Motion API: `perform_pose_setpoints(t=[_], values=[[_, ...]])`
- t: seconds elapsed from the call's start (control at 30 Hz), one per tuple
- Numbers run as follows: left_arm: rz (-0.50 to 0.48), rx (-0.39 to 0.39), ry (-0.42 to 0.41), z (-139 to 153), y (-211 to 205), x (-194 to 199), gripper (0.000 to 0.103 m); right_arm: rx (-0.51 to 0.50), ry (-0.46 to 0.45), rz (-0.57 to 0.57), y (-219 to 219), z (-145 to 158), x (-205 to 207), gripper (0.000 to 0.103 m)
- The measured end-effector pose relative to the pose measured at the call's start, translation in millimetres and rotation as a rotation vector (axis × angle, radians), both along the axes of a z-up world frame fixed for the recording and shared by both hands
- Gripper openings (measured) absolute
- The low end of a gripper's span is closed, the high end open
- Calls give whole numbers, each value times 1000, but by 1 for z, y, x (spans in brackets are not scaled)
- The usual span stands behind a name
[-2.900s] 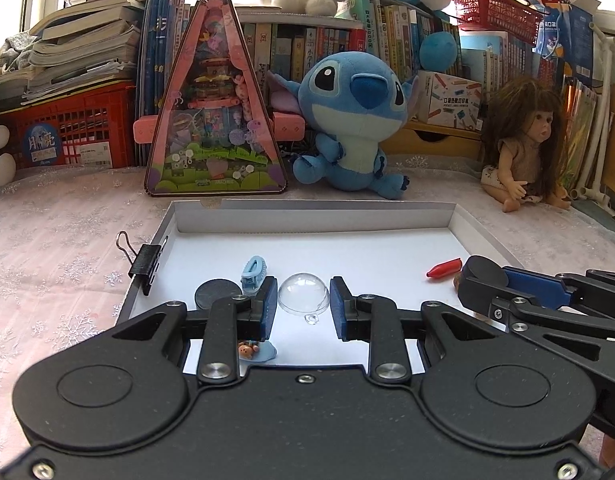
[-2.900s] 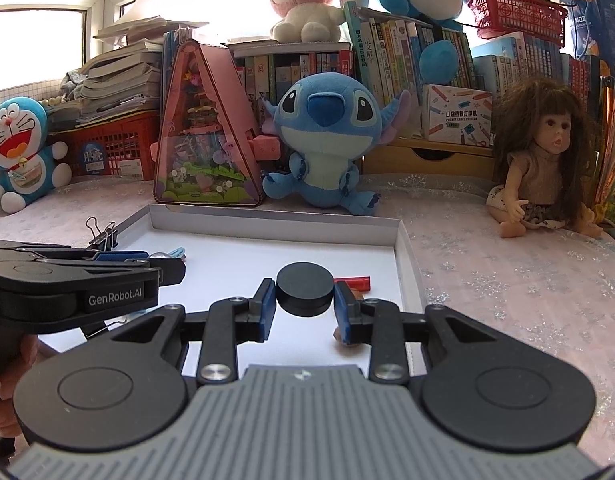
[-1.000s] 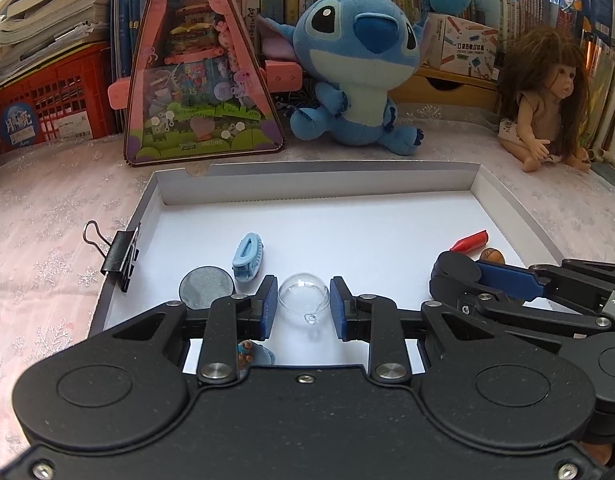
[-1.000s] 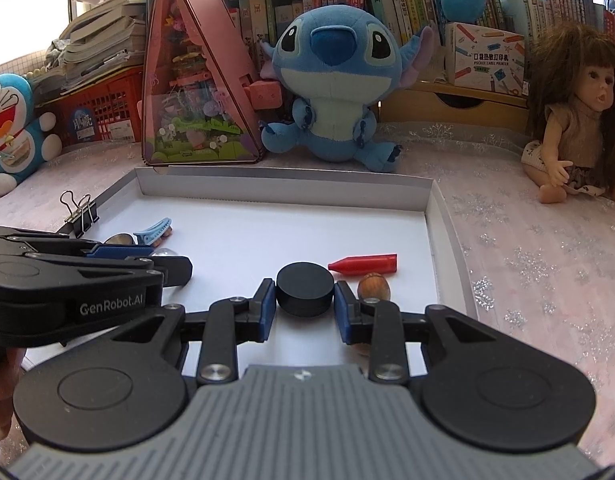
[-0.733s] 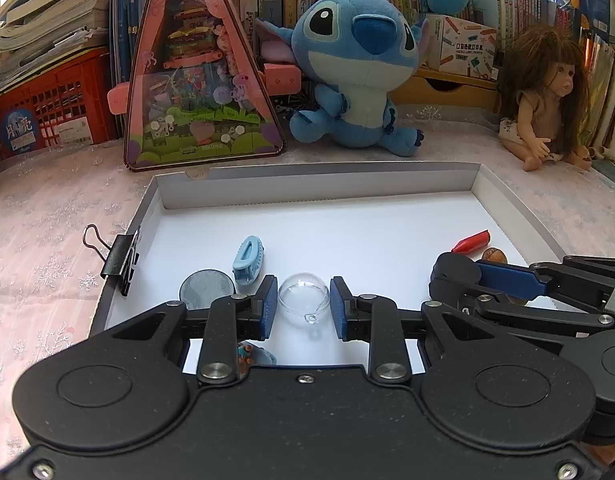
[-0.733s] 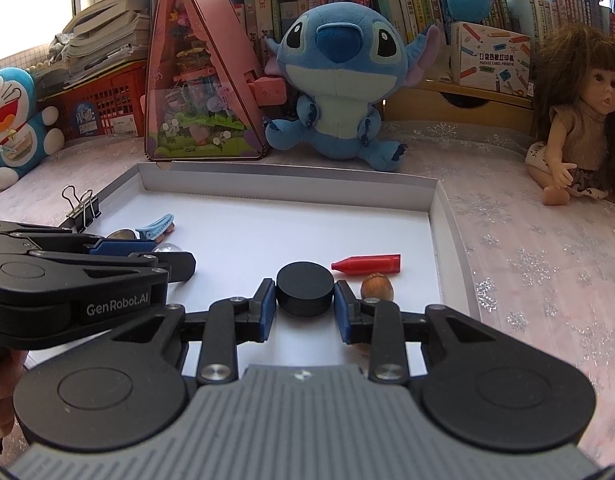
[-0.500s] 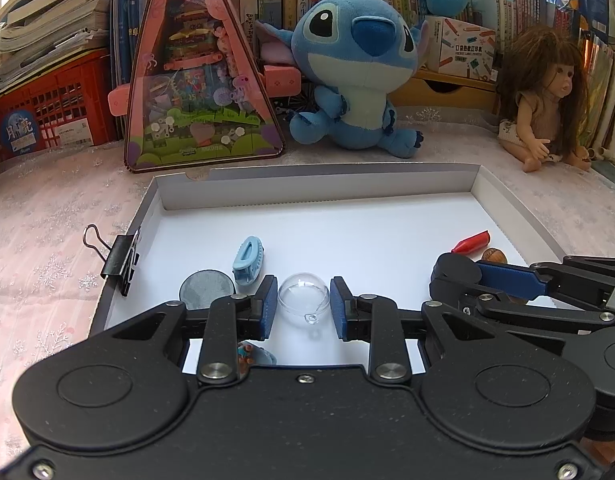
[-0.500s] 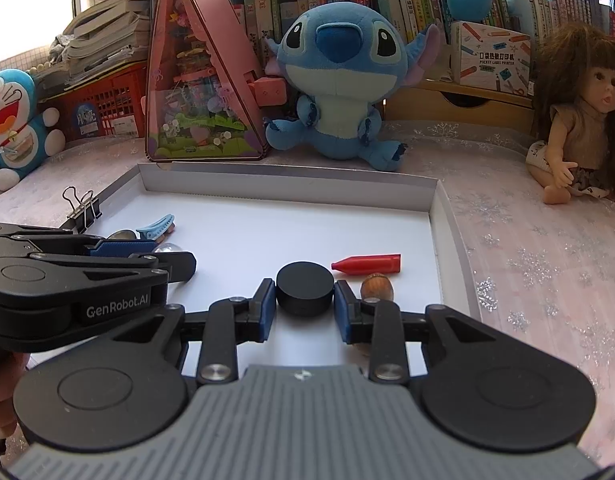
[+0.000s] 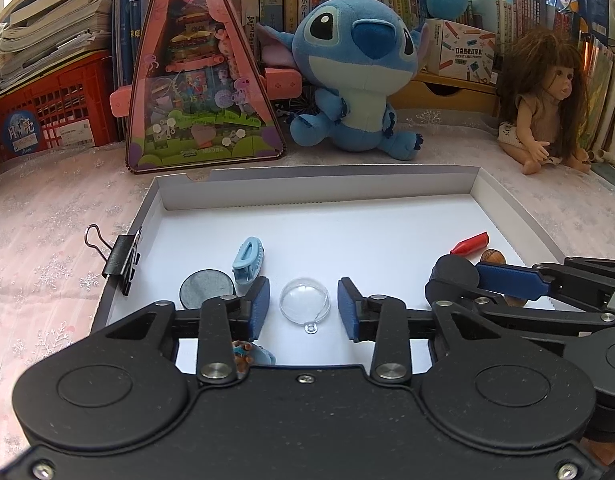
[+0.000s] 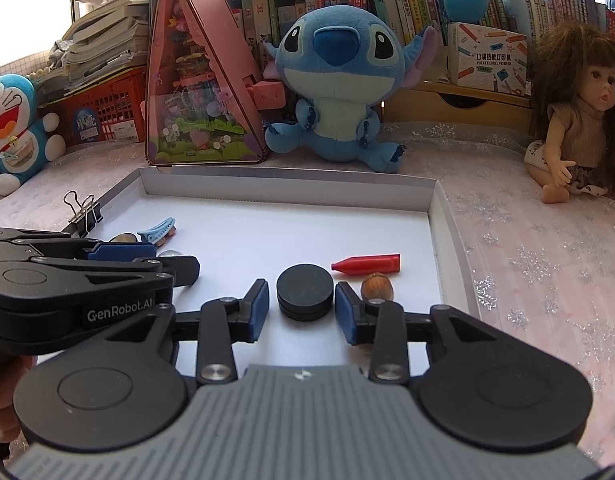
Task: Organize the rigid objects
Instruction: 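Lower the dome with the left tool into the tray while the right tool lowers the puck, then open the left tool to release the dome while the right tool releases the puck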
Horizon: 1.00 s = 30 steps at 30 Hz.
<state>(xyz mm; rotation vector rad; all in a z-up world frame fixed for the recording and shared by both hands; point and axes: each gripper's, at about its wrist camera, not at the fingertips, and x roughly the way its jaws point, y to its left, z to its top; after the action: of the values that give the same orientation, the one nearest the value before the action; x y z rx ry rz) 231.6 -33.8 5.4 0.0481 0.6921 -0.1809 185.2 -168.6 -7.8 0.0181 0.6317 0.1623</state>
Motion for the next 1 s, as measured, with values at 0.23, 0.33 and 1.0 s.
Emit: perform_pose_setpoints(t=[0.23, 0.33, 1.0], values=[[10, -2, -1, 1, 1, -3, 42, -1, -9, -17, -4, 2, -3, 62], [12, -6, -12, 4, 2, -6, 43, -2, -16, -24, -4, 4, -5, 64], [28, 4, -70, 13, 3, -29, 52, 0, -68, -41, -8, 14, -23, 68]])
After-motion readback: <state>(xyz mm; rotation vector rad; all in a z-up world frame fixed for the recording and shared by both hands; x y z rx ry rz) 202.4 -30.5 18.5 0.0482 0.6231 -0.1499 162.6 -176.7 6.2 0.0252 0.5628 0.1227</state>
